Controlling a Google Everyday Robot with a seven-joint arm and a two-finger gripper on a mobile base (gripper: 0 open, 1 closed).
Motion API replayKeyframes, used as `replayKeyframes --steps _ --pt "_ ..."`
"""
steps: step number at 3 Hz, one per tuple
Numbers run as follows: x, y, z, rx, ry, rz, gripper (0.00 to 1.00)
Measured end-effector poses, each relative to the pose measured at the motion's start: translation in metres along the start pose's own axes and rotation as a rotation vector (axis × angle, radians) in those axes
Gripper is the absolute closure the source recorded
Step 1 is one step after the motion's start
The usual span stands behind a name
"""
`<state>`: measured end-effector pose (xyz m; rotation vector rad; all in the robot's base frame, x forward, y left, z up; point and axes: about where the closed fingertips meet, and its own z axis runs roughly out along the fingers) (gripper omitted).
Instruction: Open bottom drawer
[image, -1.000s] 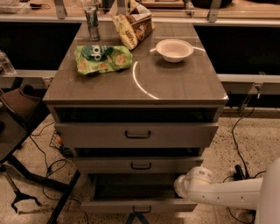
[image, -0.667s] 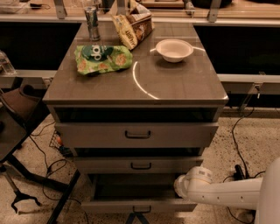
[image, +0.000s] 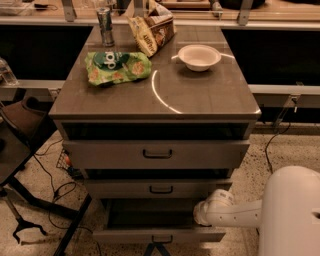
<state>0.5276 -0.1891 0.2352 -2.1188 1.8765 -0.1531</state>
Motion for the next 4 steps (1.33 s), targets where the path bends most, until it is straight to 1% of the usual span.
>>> replayKeyframes --steps 1,2,3,4 --pt "0.000 -0.002 0.026 0.001 -0.026 0.018 1.00" --pt "-0.004 0.003 0.049 0.001 -0.064 0.036 1.00" --pt "-0.017 0.034 0.080 -0.044 -0.117 0.061 1.00" --pt "-0.019 0.048 0.087 -0.066 -0.127 0.074 1.00"
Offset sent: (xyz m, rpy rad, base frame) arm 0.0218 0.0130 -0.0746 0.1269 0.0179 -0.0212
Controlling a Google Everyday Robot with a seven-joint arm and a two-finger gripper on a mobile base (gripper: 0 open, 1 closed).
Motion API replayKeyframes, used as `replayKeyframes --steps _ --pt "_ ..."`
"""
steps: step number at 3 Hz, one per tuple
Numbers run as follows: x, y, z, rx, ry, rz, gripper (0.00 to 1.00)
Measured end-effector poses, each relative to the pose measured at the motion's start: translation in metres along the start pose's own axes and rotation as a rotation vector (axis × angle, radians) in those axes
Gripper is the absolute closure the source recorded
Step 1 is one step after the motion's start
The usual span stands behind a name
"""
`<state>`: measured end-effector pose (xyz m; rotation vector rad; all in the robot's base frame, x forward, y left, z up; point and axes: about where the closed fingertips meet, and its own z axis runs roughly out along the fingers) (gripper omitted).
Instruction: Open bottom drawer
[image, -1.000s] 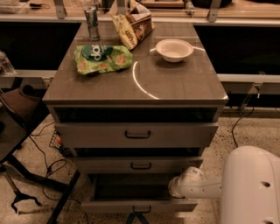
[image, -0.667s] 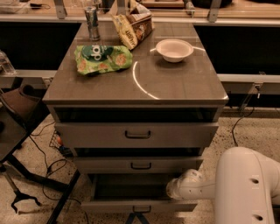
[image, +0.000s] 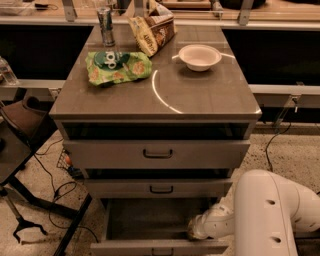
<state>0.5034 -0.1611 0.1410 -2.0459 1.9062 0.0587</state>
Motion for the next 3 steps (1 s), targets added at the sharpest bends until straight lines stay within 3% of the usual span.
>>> replayKeyframes --steps 1,3 --pt "0.007 0.053 0.003 -0.081 0.005 0.061 1.00" --pt "0.015 0.100 -0.020 -0.145 0.028 0.106 1.00"
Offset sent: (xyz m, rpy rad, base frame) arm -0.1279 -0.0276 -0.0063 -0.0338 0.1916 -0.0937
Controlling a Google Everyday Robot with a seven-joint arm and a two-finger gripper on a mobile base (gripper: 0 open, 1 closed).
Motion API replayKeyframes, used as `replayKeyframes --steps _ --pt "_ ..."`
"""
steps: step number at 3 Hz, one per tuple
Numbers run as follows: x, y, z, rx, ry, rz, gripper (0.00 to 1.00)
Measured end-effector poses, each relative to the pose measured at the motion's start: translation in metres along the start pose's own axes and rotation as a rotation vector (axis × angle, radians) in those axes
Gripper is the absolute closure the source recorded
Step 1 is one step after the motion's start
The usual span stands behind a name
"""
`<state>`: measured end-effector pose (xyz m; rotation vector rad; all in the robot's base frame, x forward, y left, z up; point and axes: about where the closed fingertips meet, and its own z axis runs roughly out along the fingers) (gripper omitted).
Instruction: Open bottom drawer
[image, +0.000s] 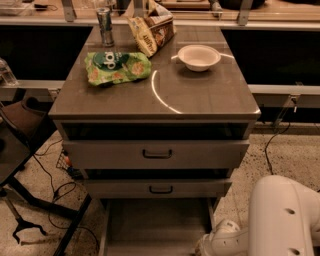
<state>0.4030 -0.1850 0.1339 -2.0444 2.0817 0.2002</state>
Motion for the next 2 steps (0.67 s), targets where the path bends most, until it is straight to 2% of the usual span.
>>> replayKeyframes --steps 2 --pt "-0.021 0.044 -0.004 -0.058 -0.044 -0.035 1.00"
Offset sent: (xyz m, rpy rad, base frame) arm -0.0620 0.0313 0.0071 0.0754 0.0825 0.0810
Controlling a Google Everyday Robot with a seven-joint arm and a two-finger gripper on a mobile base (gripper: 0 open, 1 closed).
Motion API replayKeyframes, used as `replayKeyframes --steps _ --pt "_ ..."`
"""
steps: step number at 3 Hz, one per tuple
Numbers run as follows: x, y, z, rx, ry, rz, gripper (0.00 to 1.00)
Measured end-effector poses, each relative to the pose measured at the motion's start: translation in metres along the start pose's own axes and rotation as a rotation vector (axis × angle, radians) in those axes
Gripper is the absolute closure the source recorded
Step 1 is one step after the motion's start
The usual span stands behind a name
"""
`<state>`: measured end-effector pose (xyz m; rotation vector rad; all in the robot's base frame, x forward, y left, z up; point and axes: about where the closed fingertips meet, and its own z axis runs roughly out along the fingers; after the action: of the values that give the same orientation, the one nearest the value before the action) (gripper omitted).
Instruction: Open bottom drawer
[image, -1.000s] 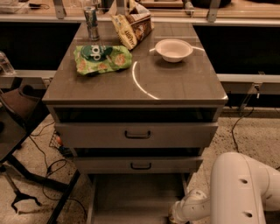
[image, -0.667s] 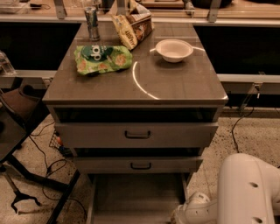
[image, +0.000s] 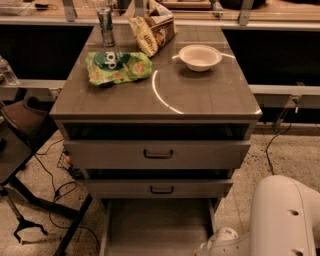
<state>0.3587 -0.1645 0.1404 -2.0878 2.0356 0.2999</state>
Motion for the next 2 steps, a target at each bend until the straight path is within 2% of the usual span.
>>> replayKeyframes --steps 1,2 --pt "-0.0039 0.0194 0.0047 -0.030 -0.016 0.019 1.00" --pt "-0.0056 0.0209 0.0054 -0.035 -0.017 0.015 1.00"
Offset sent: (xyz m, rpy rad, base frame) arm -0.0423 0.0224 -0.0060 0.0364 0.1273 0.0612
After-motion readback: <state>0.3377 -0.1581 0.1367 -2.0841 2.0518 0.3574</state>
